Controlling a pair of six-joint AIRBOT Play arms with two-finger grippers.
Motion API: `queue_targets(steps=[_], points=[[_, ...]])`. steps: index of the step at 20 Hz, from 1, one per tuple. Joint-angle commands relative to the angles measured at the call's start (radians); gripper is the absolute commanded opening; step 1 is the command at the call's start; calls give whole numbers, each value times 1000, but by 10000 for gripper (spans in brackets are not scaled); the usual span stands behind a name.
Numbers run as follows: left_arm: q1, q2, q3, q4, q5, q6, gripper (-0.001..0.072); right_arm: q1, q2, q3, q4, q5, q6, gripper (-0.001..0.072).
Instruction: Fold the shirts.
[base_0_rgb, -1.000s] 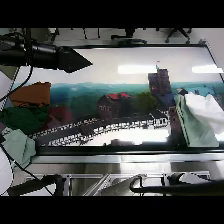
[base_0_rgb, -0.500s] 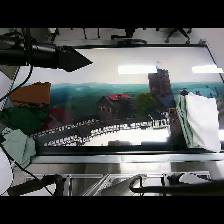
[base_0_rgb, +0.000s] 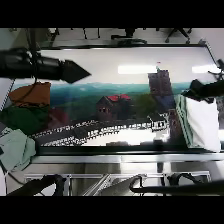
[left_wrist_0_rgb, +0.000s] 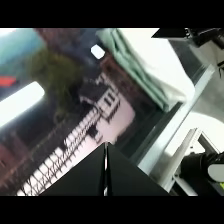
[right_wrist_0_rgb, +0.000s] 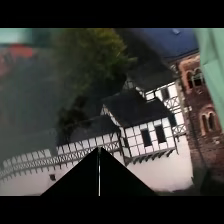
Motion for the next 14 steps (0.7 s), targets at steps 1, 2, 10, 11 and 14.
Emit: queue_targets(steps=[1, 2, 10, 11, 14], points=[[-58, 167, -366, 72, 97, 0, 19, 192, 169, -267, -65, -88, -14, 22], [-74, 207, -462, 72, 126, 1, 18, 227, 217, -349, -65, -113, -14, 23], [-150, 394, -808, 71, 262, -10, 21, 288, 322, -553, -50, -128, -3, 23], [-150, 408, -819, 70, 269, -10, 21, 288, 321, -553, -51, -119, -3, 22], [-150, 437, -839, 71, 283, -10, 21, 289, 320, -553, -51, -119, -3, 23]])
